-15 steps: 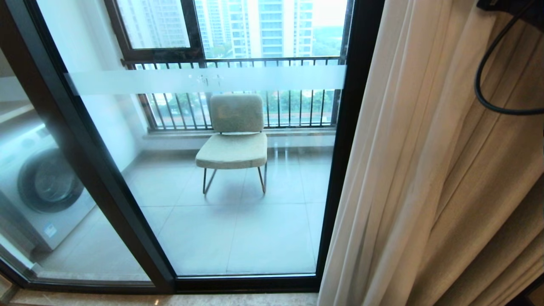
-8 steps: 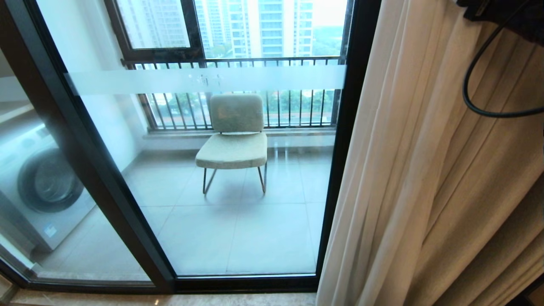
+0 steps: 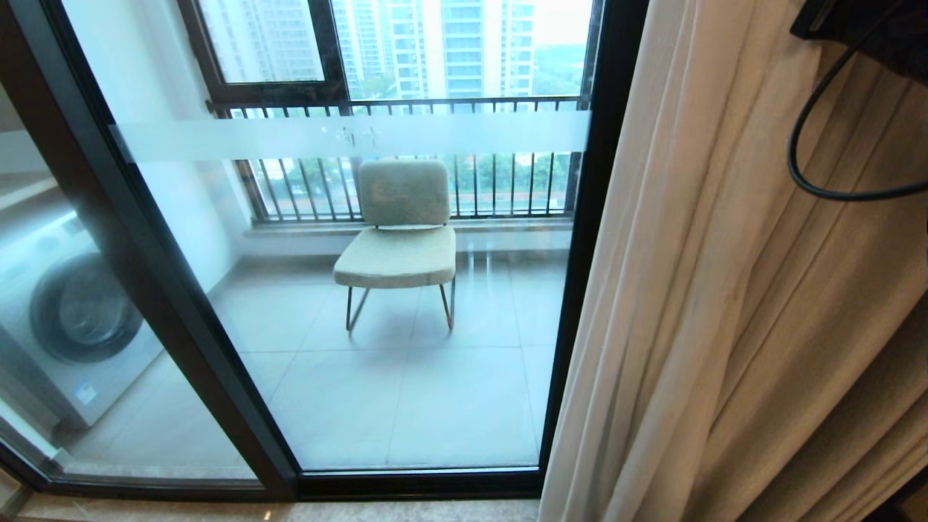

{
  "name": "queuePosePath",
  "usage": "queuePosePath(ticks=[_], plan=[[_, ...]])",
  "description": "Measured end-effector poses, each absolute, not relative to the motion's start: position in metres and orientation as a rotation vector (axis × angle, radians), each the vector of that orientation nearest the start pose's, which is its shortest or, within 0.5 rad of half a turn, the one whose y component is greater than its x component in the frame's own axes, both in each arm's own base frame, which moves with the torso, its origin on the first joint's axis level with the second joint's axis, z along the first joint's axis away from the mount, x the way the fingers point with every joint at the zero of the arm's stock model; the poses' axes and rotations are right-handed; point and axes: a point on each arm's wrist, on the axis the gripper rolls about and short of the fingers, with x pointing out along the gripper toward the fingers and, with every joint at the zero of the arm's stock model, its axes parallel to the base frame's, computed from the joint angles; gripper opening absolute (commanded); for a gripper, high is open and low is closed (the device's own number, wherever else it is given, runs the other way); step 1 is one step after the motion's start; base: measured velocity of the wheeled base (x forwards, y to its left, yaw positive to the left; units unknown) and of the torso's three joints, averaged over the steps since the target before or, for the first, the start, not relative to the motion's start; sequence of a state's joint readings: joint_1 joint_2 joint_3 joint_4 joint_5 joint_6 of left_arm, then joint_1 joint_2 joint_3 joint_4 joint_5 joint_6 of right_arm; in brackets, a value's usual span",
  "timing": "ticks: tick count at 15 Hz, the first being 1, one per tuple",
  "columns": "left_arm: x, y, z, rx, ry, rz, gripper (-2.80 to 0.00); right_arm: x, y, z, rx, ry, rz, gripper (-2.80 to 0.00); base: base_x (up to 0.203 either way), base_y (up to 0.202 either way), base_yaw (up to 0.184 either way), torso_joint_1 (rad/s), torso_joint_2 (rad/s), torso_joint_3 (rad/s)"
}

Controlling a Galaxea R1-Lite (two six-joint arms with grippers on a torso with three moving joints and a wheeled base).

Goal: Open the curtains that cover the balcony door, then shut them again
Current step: Close the inner curtains on both sides

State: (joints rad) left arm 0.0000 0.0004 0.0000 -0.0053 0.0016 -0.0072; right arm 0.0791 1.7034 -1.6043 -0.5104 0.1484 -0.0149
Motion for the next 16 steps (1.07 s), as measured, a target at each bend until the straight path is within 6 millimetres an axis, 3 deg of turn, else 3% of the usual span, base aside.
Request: queuePosePath(ticks=[16], plan=[[-0.0228,0.0000,0.0760,-0.007,-0.005,0.001,-2.80,0.3085,0.0272,0.3993,-0.025,-0.424,0.194,-2.80,0.000,0.000,0.000,0.000,0.00,0.000]])
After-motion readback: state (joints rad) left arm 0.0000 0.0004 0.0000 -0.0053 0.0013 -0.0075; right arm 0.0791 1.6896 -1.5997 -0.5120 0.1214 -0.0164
